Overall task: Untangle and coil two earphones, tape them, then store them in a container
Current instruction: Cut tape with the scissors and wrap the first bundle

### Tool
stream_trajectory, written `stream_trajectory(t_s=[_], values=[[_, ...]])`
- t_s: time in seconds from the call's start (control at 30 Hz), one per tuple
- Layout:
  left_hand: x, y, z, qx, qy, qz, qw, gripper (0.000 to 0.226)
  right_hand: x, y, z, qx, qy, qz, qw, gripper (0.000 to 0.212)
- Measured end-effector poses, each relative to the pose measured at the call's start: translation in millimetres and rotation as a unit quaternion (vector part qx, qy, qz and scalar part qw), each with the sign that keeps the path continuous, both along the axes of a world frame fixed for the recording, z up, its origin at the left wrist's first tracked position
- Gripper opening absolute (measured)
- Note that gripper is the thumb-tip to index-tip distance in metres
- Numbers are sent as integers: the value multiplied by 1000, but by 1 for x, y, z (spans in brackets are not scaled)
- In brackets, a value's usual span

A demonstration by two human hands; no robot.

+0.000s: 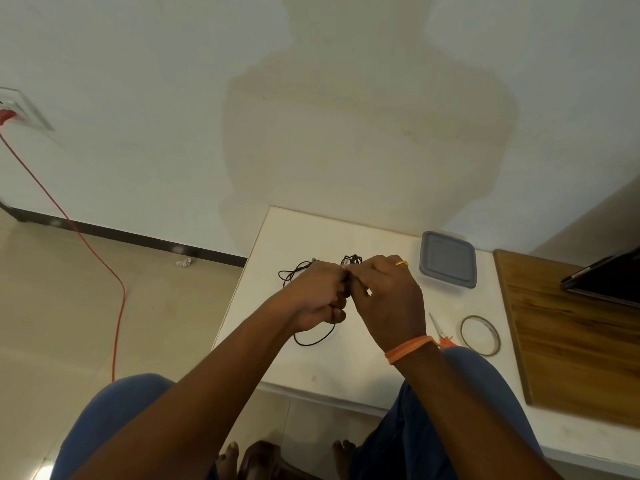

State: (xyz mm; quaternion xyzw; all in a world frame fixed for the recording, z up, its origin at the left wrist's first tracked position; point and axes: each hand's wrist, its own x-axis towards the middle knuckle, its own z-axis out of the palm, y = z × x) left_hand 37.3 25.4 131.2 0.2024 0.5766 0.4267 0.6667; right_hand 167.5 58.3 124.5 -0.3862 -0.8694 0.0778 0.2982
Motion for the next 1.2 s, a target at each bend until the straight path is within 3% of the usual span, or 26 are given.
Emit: stream_trajectory(t_s=[0.17,0.57,0.8,0.93,1.2], values=[[-2,2,-1,-21,-56,1,998,31,1,3,-1,10,0,13,1000,14],[-12,3,-2,-29,-159,-20,987,30,7,6,6,-90,89,50,991,20],[-20,1,3,4,-129,-102,986,21,12,6,9,-77,78,73,991,23],[-22,1,1,33,-89,-150,984,30,15,7,11,-80,68,88,991,23],[-34,0,-2,77,-61,-182,978,20,20,7,19,-12,-21,127,992,28]])
